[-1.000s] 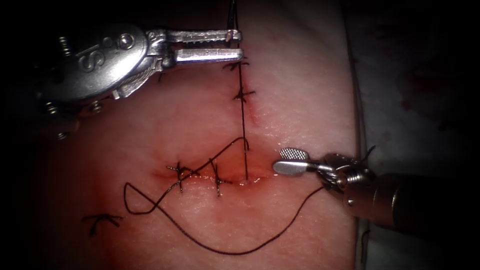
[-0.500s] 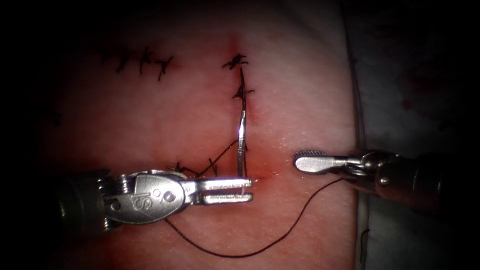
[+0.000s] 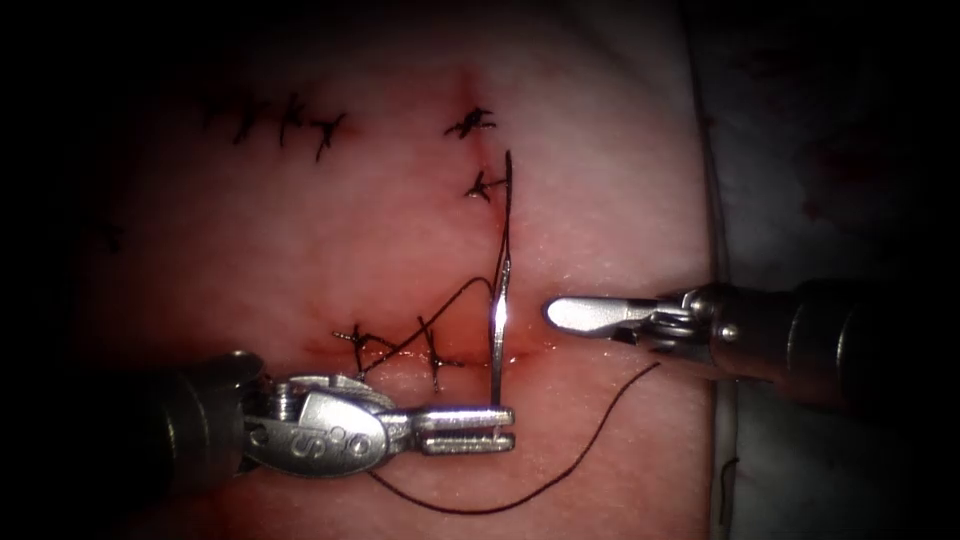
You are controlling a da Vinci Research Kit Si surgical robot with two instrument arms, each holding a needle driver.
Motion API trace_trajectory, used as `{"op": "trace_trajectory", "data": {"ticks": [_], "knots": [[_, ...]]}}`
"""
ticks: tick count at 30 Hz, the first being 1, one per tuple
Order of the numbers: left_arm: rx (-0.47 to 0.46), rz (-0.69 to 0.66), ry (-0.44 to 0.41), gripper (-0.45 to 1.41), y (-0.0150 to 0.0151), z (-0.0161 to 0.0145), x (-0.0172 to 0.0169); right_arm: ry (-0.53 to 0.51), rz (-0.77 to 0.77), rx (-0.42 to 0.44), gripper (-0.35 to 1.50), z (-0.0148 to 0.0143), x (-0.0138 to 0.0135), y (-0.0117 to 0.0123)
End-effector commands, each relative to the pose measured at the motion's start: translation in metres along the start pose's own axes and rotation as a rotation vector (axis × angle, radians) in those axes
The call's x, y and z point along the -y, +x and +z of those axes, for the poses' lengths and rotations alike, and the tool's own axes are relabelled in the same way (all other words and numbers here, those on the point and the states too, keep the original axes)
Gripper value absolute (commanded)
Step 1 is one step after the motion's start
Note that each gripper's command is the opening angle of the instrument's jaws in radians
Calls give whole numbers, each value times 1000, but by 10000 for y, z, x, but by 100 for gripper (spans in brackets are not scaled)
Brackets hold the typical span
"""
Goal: Wound Closure
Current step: Hand the needle back to the right suture tool.
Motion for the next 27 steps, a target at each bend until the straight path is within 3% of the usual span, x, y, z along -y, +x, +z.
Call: {"op": "trace_trajectory", "data": {"ticks": [1, 7, 16, 25, 27], "knots": [[-1, 5, 0, -45, -6, 6, 0, 19, 6, 11, 130, 15, -4, -3], [1, 29, 1, -45, -10, 9, 3, 55, 15, 46, 131, 28, 1, -19], [0, 31, 6, -45, -11, 15, 2, 58, 15, 39, 131, 35, 1, -20], [3, 37, 4, -45, -10, 15, 1, 54, 20, 38, 119, 41, 0, -19], [5, 37, 2, -45, -10, 16, 1, 41, 20, 39, 103, 42, 0, -19]]}}
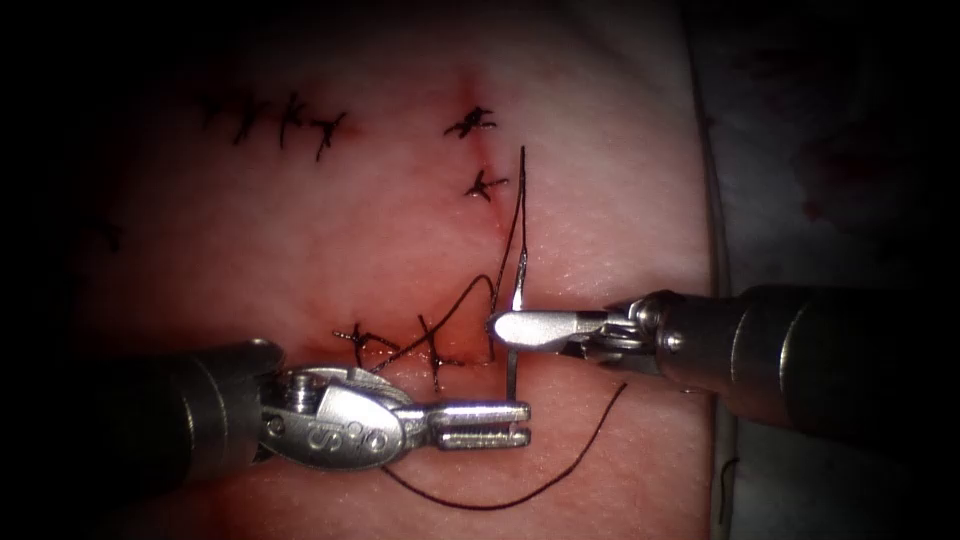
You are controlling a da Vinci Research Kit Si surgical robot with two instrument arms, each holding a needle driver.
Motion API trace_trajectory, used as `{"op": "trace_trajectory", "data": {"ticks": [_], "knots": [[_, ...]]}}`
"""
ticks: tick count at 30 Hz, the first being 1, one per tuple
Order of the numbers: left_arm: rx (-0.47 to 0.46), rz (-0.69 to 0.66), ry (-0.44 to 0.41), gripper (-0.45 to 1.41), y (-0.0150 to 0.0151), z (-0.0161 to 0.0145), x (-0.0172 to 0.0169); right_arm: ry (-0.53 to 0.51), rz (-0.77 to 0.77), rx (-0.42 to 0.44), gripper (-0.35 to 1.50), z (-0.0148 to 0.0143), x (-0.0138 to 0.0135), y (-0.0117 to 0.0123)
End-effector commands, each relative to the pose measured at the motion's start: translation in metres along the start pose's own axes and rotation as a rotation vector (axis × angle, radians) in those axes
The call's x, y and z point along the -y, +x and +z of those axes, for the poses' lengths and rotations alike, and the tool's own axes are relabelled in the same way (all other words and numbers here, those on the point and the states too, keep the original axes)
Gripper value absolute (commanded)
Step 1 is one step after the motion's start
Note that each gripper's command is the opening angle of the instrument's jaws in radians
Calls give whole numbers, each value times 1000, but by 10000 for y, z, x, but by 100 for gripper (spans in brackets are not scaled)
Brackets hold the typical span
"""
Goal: Wound Closure
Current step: Hand the needle back to the right suture tool.
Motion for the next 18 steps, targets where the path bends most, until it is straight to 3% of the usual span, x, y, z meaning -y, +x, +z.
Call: {"op": "trace_trajectory", "data": {"ticks": [1, 2, 5, 9, 16, 17, 18], "knots": [[-1, 1, 0, -45, -6, 6, 1, -7, -2, 3, 91, 10, -4, 2], [-1, 1, 0, -45, -6, 6, 1, -7, -2, 3, 91, 10, -4, 2], [1, 1, -1, -45, -6, 7, 1, -28, -6, 6, -35, 10, -4, 2], [2, 1, 1, -45, -4, 10, 1, -104, -106, -8, -35, 10, -5, 6], [5, 6, -5, -45, 2, 10, -3, -113, -179, -35, -35, 10, -2, 11], [13, -15, 2, -20, 4, 10, -2, -114, -195, -34, -35, 9, -1, 12], [40, -95, 31, 47, 5, 10, 0, -115, -206, -33, -35, 9, 0, 13]]}}
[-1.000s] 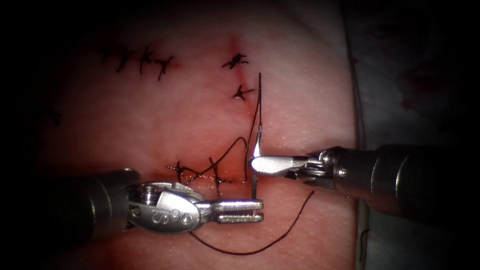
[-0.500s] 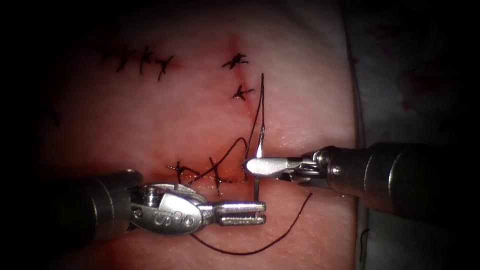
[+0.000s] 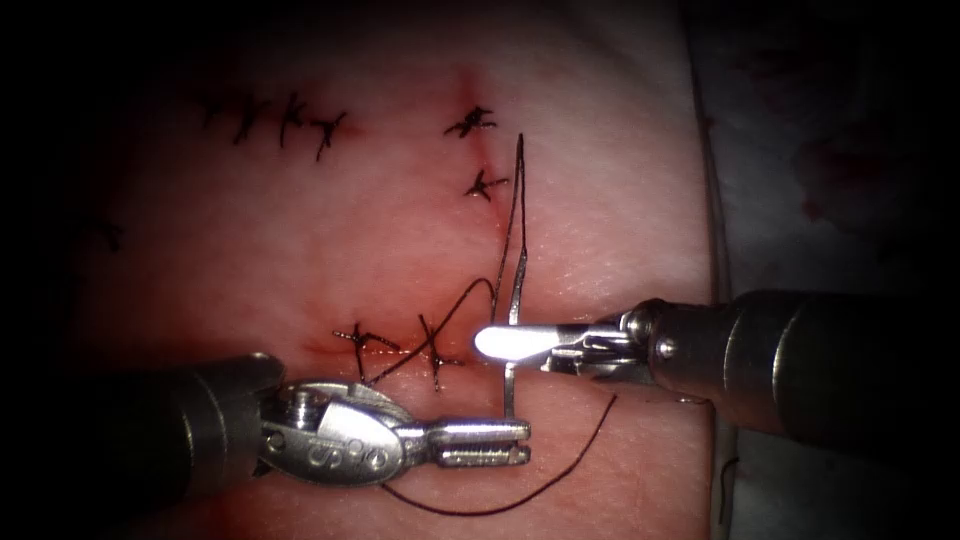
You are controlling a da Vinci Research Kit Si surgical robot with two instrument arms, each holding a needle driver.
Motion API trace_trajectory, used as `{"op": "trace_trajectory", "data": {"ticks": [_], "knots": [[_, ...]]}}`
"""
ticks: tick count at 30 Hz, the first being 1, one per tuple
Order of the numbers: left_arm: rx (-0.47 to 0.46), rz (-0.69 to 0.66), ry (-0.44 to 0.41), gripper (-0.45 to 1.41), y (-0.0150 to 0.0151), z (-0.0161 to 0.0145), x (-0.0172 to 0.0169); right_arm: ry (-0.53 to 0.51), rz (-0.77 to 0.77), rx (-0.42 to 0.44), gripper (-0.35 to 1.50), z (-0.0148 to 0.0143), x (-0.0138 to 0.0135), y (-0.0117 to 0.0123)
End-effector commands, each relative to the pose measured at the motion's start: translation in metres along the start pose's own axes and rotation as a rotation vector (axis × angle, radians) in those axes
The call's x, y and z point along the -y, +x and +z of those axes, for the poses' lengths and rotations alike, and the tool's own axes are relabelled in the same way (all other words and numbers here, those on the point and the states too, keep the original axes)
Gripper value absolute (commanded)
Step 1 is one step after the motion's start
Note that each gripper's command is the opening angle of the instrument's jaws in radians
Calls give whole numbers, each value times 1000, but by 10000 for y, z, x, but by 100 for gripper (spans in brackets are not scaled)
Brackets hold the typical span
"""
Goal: Wound Closure
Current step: Hand the needle back to the right suture tool, then insert the left tool into the incision to open it.
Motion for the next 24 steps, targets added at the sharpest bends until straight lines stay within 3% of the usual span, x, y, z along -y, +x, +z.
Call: {"op": "trace_trajectory", "data": {"ticks": [1, 2, 3, 4, 5, 6, 9, 11, 12, 14, 15, 17, 20, 21, 24], "knots": [[28, -74, 36, 83, -5, 6, 0, 7, -10, 1, -35, 8, -3, 3], [79, -153, 108, 133, -3, 5, 5, 4, -39, -1, -35, 7, -4, 7], [100, -193, 157, 121, -3, 4, 8, 6, -51, -3, -35, 7, -5, 9], [100, -193, 157, 121, -3, 4, 8, 6, -51, -3, -35, 7, -5, 9], [158, -221, 214, 103, -7, -1, 11, 2, -87, -25, -35, 5, -10, 17], [181, -221, 215, 101, -8, -2, 10, 5, -99, -34, -35, 4, -12, 21], [223, -213, 194, 96, -12, -5, 5, 0, -129, -51, -35, 1, -14, 25], [298, -194, 113, 88, -19, -10, -5, -14, -188, -69, -35, -4, -18, 32], [298, -194, 113, 88, -19, -10, -5, -14, -188, -69, -35, -4, -18, 32], [392, -195, 30, 62, -25, -9, -15, -27, -259, -80, -35, -7, -20, 37], [420, -199, -25, 15, -29, -8, -17, -29, -294, -84, -35, -9, -20, 38], [414, -243, -109, -43, -36, -7, -14, -32, -353, -82, -35, -10, -19, 38], [444, -275, -177, -45, -46, -7, -6, -34, -406, -80, -35, -11, -18, 36], [551, -259, -161, -45, -59, -8, 7, -34, -435, -77, -35, -13, -17, 35], [618, -256, -162, -45, -72, -9, 18, -35, -471, -76, -35, -14, -17, 34]]}}
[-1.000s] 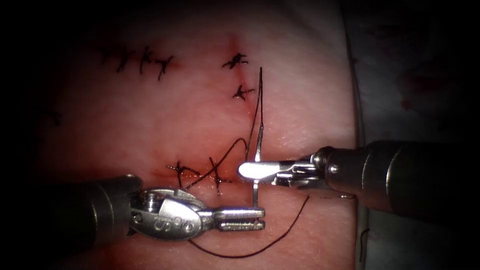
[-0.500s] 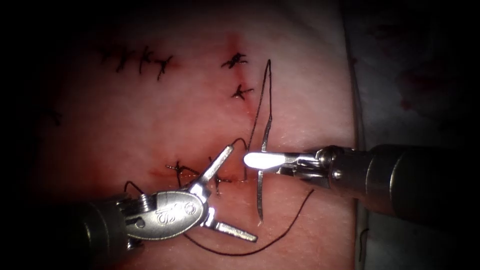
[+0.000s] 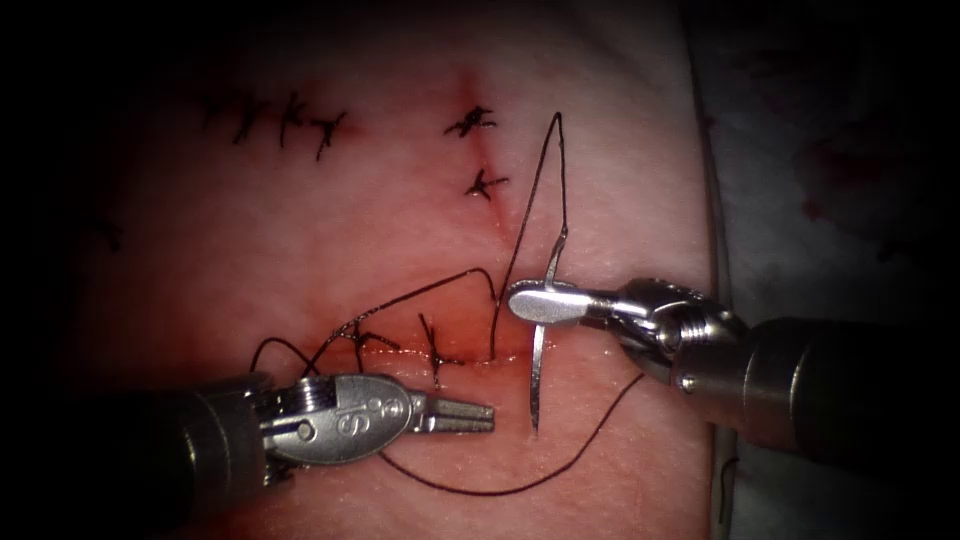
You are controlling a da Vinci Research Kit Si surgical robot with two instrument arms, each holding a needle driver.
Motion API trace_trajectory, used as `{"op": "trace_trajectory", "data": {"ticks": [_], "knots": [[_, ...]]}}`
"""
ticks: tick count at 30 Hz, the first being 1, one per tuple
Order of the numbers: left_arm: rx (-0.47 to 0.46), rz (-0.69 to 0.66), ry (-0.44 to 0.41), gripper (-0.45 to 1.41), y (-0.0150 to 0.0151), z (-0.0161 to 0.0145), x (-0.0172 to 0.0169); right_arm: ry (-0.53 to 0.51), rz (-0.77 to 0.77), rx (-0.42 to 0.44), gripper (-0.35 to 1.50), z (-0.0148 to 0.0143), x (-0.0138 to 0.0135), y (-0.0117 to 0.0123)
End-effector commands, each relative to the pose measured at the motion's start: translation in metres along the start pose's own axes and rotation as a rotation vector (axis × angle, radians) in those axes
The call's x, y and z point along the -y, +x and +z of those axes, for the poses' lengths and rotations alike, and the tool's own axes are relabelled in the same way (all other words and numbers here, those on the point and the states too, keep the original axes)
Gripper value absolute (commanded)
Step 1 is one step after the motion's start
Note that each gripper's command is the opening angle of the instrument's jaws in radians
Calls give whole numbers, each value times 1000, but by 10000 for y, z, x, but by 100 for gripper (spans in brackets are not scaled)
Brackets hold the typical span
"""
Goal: Wound Closure
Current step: Insert the left tool into the incision to open it.
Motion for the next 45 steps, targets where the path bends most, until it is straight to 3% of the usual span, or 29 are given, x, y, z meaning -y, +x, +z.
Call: {"op": "trace_trajectory", "data": {"ticks": [1, 4, 10, 15, 20, 22, 28, 31, 34, 35, 37, 38, 42, 45], "knots": [[29, 1, -2, -45, -4, 10, 9, 3, -14, 0, -35, 9, -2, -4], [105, -29, -2, -45, -19, 24, 29, 5, -72, -2, -35, 7, 0, -5], [244, -53, -39, -45, -45, 61, 34, 4, -101, -2, -35, 7, 1, -5], [319, -67, -42, -45, -63, 71, 47, 3, -130, -2, -35, 7, 1, -4], [412, -91, -8, -45, -90, 75, 81, 2, -188, -5, -35, 7, 1, -3], [431, -132, -120, -45, -106, 88, 79, 0, -226, -12, -35, 9, 1, 1], [485, -157, -218, -45, -119, 96, 68, -2, -377, -55, -35, 16, -5, 12], [470, -213, -278, -45, -115, 94, 61, -26, -562, -91, -35, 26, -19, 22], [464, -202, -298, -8, -111, 92, 53, -35, -628, -109, -35, 29, -28, 22], [461, -195, -305, 12, -108, 92, 49, -38, -647, -112, -35, 31, -33, 18], [460, -192, -307, 14, -107, 92, 48, -40, -683, -113, -35, 31, -36, 14], [457, -182, -314, 26, -106, 92, 44, -36, -731, -127, -35, 32, -43, -3], [454, -172, -321, 32, -105, 92, 43, -41, -785, -129, -35, 35, -49, -24], [452, -167, -325, 41, -105, 92, 43, -44, -816, -138, -35, 39, -50, -31]]}}
